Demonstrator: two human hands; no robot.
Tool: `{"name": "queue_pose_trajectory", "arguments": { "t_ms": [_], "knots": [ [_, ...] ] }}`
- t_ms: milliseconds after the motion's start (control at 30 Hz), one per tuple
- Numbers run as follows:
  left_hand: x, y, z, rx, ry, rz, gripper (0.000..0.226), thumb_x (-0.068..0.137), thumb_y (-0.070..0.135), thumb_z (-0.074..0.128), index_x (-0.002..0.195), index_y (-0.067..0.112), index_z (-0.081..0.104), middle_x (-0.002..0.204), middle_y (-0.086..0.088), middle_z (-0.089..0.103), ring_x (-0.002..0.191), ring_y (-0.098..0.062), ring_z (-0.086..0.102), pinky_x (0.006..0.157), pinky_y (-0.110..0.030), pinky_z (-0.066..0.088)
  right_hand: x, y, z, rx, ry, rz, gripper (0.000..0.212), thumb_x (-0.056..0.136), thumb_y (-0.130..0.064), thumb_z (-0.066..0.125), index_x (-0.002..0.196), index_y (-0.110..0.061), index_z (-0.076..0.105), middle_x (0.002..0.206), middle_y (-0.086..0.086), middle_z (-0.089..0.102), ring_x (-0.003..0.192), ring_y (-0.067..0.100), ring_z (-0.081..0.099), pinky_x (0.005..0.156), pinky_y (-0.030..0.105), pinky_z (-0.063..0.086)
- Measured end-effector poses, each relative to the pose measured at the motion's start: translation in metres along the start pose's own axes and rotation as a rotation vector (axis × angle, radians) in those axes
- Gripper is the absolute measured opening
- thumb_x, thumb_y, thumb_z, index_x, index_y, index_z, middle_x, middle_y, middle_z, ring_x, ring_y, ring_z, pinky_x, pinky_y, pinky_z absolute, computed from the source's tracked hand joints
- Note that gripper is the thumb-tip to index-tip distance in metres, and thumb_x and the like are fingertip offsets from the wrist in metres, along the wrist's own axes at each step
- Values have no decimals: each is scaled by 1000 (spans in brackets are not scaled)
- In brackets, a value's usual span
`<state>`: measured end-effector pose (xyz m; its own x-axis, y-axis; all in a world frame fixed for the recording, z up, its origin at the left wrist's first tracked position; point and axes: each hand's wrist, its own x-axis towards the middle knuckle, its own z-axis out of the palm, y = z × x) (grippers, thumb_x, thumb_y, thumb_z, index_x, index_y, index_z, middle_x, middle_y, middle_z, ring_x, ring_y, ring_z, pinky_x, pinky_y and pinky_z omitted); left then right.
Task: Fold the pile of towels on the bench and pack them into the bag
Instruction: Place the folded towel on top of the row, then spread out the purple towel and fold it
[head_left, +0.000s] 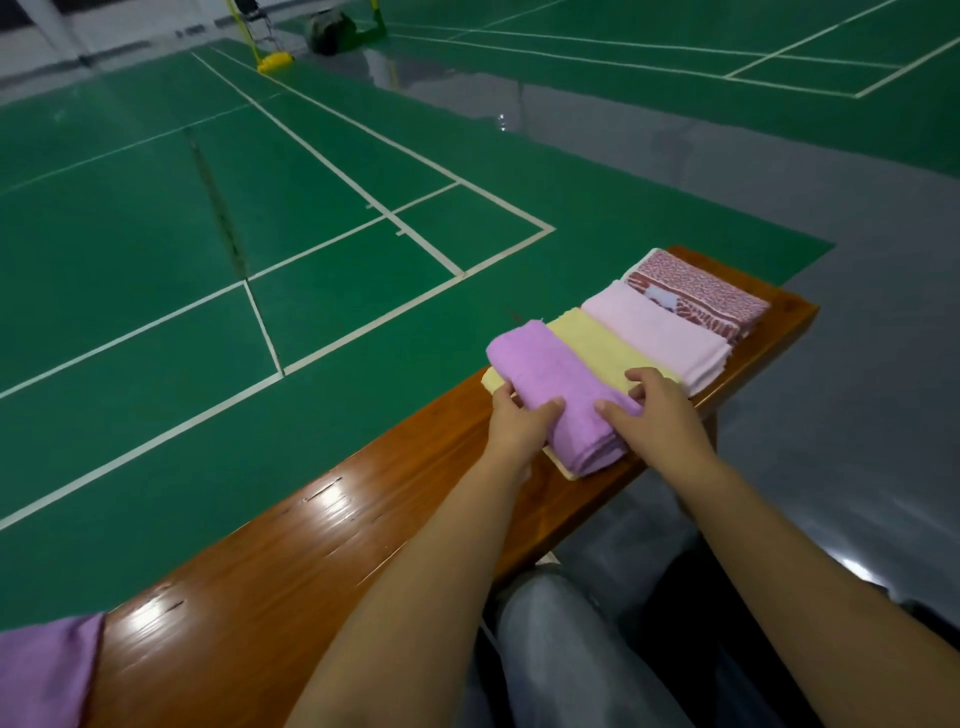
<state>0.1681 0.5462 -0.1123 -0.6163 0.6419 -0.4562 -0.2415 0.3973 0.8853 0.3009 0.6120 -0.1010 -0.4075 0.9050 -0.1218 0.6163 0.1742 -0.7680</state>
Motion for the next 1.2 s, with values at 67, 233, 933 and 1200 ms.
{"name": "queue_pose_trajectory", "arguments": {
  "t_ms": [67,233,933,1200],
  "knots": [
    [-4,-1,-2,55,16,-7,68,90,20,66,145,14,28,146,-7,43,130,-28,47,102,-47,47,-7,-6,-4,31,55,-50,51,90,-30,63,134,-10,46,127,11,53,111,24,54,84,29,47],
    [-28,1,-27,88,40,48,67,92,26,64,146,17,27,136,-7,50,118,-25,55,97,-39,51,-36,-41,-2,154,17,-188,35,92,-23,61,125,-14,53,109,1,60,97,13,55,78,23,44],
    [-246,-138,-307,-280,835,212,26,93,15,61,114,25,50,101,6,63,94,-17,66,85,-33,55,-233,-157,207,136,-800,-639,9,92,-24,60,101,-28,59,91,-7,63,82,3,59,64,11,43],
    [-295,-178,-437,631,1310,-112,51,88,31,63,132,7,50,136,-15,47,126,-32,41,105,-37,31,-271,-174,253,149,-919,-656,8,91,-22,62,96,-28,59,91,-6,64,87,14,63,69,20,48]
  ]
}}
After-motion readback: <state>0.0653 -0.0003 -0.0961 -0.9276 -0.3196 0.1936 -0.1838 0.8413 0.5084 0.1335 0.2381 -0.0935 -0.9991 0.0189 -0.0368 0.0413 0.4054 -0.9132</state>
